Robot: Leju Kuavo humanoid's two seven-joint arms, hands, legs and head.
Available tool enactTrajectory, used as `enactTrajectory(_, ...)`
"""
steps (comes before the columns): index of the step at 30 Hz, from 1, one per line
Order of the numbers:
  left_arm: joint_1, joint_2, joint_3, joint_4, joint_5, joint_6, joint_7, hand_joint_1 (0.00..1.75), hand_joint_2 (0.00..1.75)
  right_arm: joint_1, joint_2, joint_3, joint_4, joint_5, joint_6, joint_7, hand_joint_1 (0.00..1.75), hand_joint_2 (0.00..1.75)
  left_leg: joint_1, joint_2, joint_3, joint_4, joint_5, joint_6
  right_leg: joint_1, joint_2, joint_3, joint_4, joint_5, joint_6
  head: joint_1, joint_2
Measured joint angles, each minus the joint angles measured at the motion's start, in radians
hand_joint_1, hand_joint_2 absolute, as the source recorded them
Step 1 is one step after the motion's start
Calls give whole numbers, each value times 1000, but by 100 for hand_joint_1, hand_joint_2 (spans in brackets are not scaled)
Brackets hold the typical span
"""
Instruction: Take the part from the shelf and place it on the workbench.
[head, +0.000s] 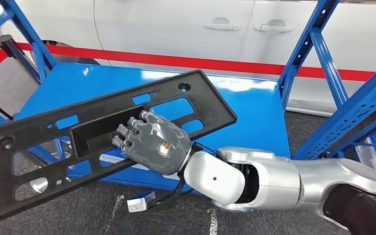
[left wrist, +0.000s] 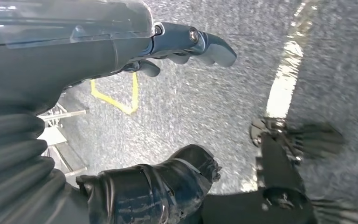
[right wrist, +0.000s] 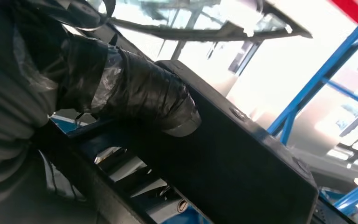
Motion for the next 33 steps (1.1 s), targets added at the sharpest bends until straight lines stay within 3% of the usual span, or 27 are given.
enactTrajectory(1, 0, 0, 0, 0, 0, 0, 0, 0, 175, 2, 0, 0, 1, -1, 0, 0, 175, 175, 0, 0, -17, 5, 8, 0, -1, 0, -4, 49, -23, 2, 1, 0)
enactTrajectory(2, 0, 0, 0, 0, 0, -1, 0, 0, 175, 4, 0, 0, 2, -3, 0, 0, 175, 175, 0, 1, -35, 12, 16, -2, -2, -1, 6, 72, -26, 4, 1, 0)
enactTrajectory(3, 0, 0, 0, 0, 0, -2, 0, 0, 175, 4, 0, 0, 2, -5, 0, 0, 175, 175, 0, 1, -53, 20, 23, -4, -3, -1, 32, 60, -10, 6, 2, 0)
enactTrajectory(4, 0, 0, 0, 0, 1, -2, 1, 0, 175, 4, 0, 0, 3, -10, -1, 0, 175, 175, 1, 1, -70, 31, 28, -6, -4, -2, 75, 14, 11, 6, 2, 0)
enactTrajectory(6, -1, 0, 0, 0, 1, -4, 2, 0, 175, 7, 0, -1, 5, -34, -10, 4, 175, 175, 1, 0, -99, 51, 36, -14, -1, -3, 161, -105, 22, 0, 1, 0)
enactTrajectory(7, -1, 0, 0, 0, 2, -4, 3, 0, 175, 11, 0, -3, 6, -52, -18, 7, 175, 175, 0, -1, -106, 59, 40, -20, 1, -3, 185, -144, 20, -5, 2, 0)
enactTrajectory(8, -1, 0, 0, 0, 2, -4, 4, 0, 175, 16, 1, -7, 7, -69, -29, 11, 175, 175, 0, -2, -111, 62, 46, -26, 5, -3, 191, -160, 15, -13, 2, 0)
enactTrajectory(11, -1, 3, 0, 0, 3, -5, 6, 0, 175, 28, 2, -24, 12, -110, -60, 18, 175, 175, 4, -5, -121, 65, 54, -43, 6, -4, 174, -167, 42, -35, 5, 0)
enactTrajectory(12, 0, 3, 0, 0, 4, -6, 7, 0, 175, 30, 4, -30, 14, -123, -68, 21, 175, 175, 6, -7, -130, 81, 31, -49, 4, -5, 165, -171, 54, -43, 5, 0)
enactTrajectory(13, 1, 4, 0, 0, 4, -6, 7, 0, 175, 33, 5, -37, 17, -134, -74, 24, 175, 175, 9, -8, -144, 116, -10, -54, 2, -6, 153, -175, 67, -49, 3, 0)
enactTrajectory(15, 0, 3, 0, 0, 5, -7, 8, 0, 175, 39, 8, -49, 21, -149, -80, 27, 175, 175, 11, -8, -174, 232, -108, -62, 2, -6, 126, -176, 91, -55, 2, 0)
enactTrajectory(16, 0, 4, 0, 0, 5, -8, 8, 0, 175, 40, 9, -54, 23, -153, -82, 27, 175, 175, 11, -8, -181, 288, -137, -65, 3, -6, 110, -175, 102, -54, 1, 0)
enactTrajectory(17, -1, 4, 0, 0, 4, -8, 8, 0, 175, 42, 9, -57, 25, -156, -82, 27, 175, 175, 11, -8, -176, 322, -143, -66, 3, -5, 95, -175, 114, -53, 2, 0)
enactTrajectory(18, 0, 5, 0, 0, 4, -9, 8, 0, 175, 44, 9, -60, 27, -157, -82, 27, 175, 175, 11, -8, -155, 324, -129, -66, 3, -5, 80, -174, 125, -51, 1, 0)
enactTrajectory(19, 0, 5, 0, 0, 4, -9, 8, 0, 175, 46, 9, -64, 29, -158, -82, 27, 175, 175, 11, -8, -116, 290, -104, -65, 2, -5, 65, -172, 135, -49, 1, 0)
enactTrajectory(21, -3, 6, 0, 0, 4, -9, 8, 0, 175, 48, 10, -72, 32, -158, -83, 27, 175, 175, 9, -10, -3, 151, -85, -61, 1, -6, 45, -171, 154, -40, 1, 0)
enactTrajectory(23, -5, 6, 0, 0, 4, -9, 8, 0, 175, 47, 11, -79, 34, -160, -83, 27, 175, 175, 3, -15, 64, 49, -100, -52, 0, -8, 41, -177, 173, -28, 1, 0)
enactTrajectory(26, -3, 7, 0, 0, 5, -11, 8, 0, 175, 47, 12, -84, 38, -165, -84, 27, 175, 175, -1, -15, 60, 23, -81, -34, -1, -8, 42, -192, 195, -10, -3, 0)
enactTrajectory(27, -3, 7, 0, 0, 6, -13, 8, 0, 175, 47, 12, -85, 40, -165, -84, 27, 175, 175, 1, -12, 54, 18, -67, -26, -1, -7, 36, -183, 178, -5, -2, 0)
enactTrajectory(28, -2, 7, 0, 0, 6, -15, 8, 0, 175, 47, 12, -85, 41, -165, -84, 27, 175, 175, 3, -8, 44, 13, -52, -16, -1, -5, 25, -155, 139, -2, 0, 0)
enactTrajectory(30, 0, 7, -1, 0, 6, -20, 8, 0, 175, 48, 11, -85, 45, -166, -85, 27, 175, 175, 4, -4, 15, 11, -24, -4, -1, -5, -7, -37, 28, 1, 2, 0)
enactTrajectory(31, 1, 7, -1, 0, 6, -22, 7, 0, 175, 49, 11, -86, 46, -167, -86, 27, 175, 175, 4, -3, -2, 13, -12, -1, 0, -4, -19, 30, -8, 3, 2, 0)
enactTrajectory(32, 2, 8, -1, 0, 6, -24, 6, 0, 175, 51, 11, -86, 48, -168, -87, 27, 175, 175, 3, -2, -19, 15, -1, -2, 0, -4, -23, 81, -19, 4, 3, 0)
enactTrajectory(33, 3, 8, -1, 0, 6, -25, 6, 0, 175, 52, 11, -86, 50, -170, -87, 27, 175, 175, 3, -2, -36, 19, 9, -3, -1, -5, -12, 102, -6, 4, 3, 0)
